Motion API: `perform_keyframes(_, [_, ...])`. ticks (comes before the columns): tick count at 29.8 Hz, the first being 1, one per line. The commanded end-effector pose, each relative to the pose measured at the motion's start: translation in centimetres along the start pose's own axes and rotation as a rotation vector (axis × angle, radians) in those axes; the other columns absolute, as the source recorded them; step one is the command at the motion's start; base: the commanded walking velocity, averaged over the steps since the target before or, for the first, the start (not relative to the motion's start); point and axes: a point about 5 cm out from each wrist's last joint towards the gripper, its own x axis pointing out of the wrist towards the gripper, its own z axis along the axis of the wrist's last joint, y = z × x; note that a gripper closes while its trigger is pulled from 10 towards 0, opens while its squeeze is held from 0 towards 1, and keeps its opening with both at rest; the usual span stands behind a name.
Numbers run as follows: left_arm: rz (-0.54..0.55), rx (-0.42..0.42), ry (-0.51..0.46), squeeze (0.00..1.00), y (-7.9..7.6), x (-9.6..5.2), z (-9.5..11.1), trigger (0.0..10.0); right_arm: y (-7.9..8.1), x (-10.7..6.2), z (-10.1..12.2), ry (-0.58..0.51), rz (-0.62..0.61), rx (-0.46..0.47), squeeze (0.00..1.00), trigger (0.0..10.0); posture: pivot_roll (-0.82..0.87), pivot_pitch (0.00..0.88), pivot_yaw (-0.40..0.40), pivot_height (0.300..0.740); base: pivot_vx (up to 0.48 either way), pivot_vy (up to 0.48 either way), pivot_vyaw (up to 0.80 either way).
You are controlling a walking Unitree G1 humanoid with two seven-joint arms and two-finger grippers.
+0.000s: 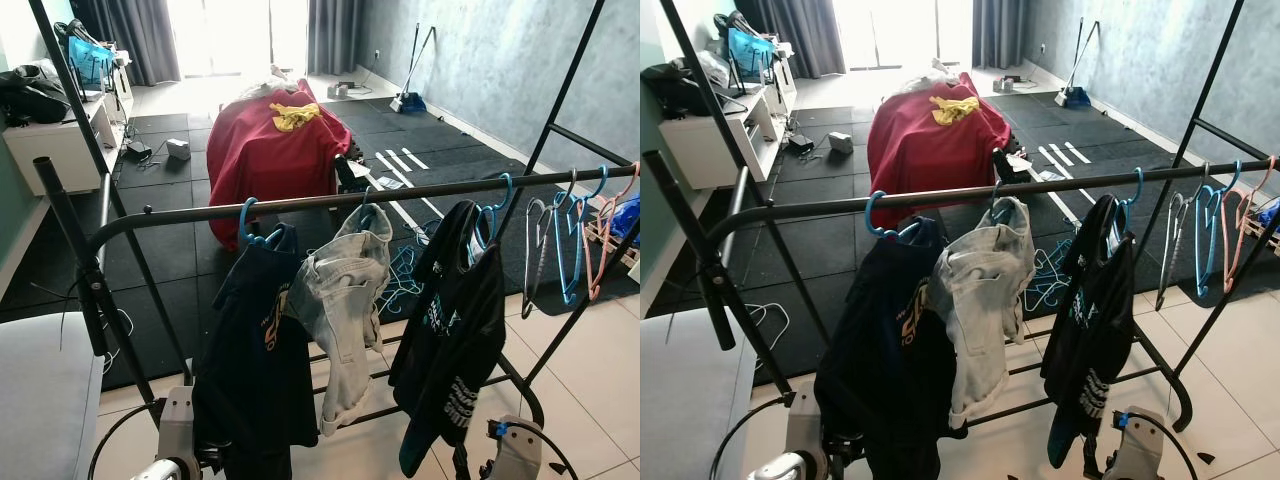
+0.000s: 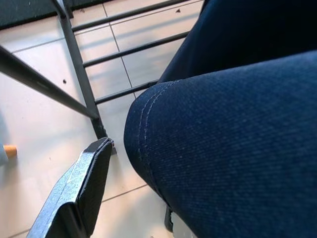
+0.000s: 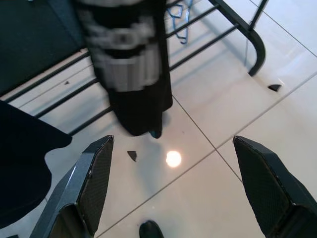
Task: Hang hanger
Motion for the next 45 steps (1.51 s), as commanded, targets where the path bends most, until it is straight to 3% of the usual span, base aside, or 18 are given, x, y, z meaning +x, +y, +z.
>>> perform_keyframes(1, [-0.026, 0.018, -0.009, 0.0, -0.3, 0.0, -0.1, 10.0, 0.4, 0.0, 0.2, -0.019, 0.025, -0.013, 0.0, 10.0, 0.0, 0.0, -0.034, 0.74, 0.0, 0.0, 0.0])
perform_keyframes(12, [-0.025, 0.109, -0.079, 0.0, -0.3, 0.2, 1.5, 10.0, 0.6, 0.5, 1.6, -0.06, 0.105, 0.007, 0.0, 10.0, 0.01, 0.0, -0.049, 0.74, 0.0, 0.0, 0.0])
perform_keyframes(19, [-0.019, 0.08, -0.158, 0.0, -0.4, 0.3, 2.7, 10.0, 0.9, 0.5, 2.4, -0.115, 0.135, -0.005, 0.0, 10.0, 0.01, 0.0, -0.049, 0.74, 0.0, 0.0, 0.0])
perform_keyframes(24, [-0.01, 0.109, -0.238, 0.0, -0.6, 0.1, 3.6, 10.0, 1.2, 0.6, 2.8, -0.133, 0.172, -0.04, 0.0, 10.0, 0.0, 0.0, -0.051, 0.74, 0.0, 0.0, 0.0])
perform_keyframes(27, [-0.048, 0.099, -0.278, 0.0, -0.6, 0.0, 3.9, 10.0, 1.3, 0.5, 2.9, -0.15, 0.207, -0.045, 0.0, 10.0, 0.0, 0.0, -0.051, 0.74, 0.0, 0.0, 0.0])
perform_keyframes(28, [-0.087, 0.085, -0.301, 0.06, -0.4, -0.3, 4.0, 10.0, 0.9, 0.3, 2.9, -0.161, 0.218, -0.051, 0.78, 10.0, 0.0, 0.0, -0.05, 0.74, 0.0, 0.0, 0.0])
perform_keyframes(29, [-0.087, 0.085, -0.301, 0.06, -0.4, -0.3, 4.0, 10.0, 0.9, 0.3, 2.9, -0.161, 0.218, -0.051, 0.78, 10.0, 0.0, 0.0, -0.05, 0.74, 0.0, 0.0, 0.0])
perform_keyframes(30, [-0.115, 0.084, -0.324, 0.88, -0.1, -0.6, 4.1, 10.0, 0.4, 0.1, 2.9, -0.169, 0.223, -0.056, 1.0, 10.0, 0.0, 0.0, -0.05, 0.74, 0.0, 0.0, 0.0])
perform_keyframes(31, [-0.142, 0.083, -0.344, 1.0, 0.2, -0.8, 4.2, 10.0, 0.0, -0.1, 2.8, -0.178, 0.233, -0.061, 1.0, 10.0, 0.0, 0.0, -0.05, 0.74, 0.0, 0.0, 0.0])
perform_keyframes(34, [-0.202, 0.127, -0.368, 1.0, 0.5, -1.4, 4.1, 10.0, -1.0, -0.4, 2.8, -0.187, 0.232, -0.08, 1.0, 10.0, 0.0, 0.0, -0.051, 0.74, 0.0, 0.0, 0.0])
perform_keyframes(39, [-0.185, 0.184, -0.354, 1.0, 0.9, -1.7, 3.6, 10.0, -1.5, -0.6, 2.7, -0.19, 0.25, -0.045, 1.0, 10.0, -0.01, 0.0, -0.054, 0.74, 0.0, 0.0, 0.0])
perform_keyframes(45, [-0.142, 0.151, -0.361, 1.0, 1.2, -1.9, 3.4, 10.0, -1.9, -1.0, 2.3, -0.196, 0.256, 0.007, 1.0, 10.0, -0.01, 0.0, -0.056, 0.74, 0.0, 0.0, 0.0])
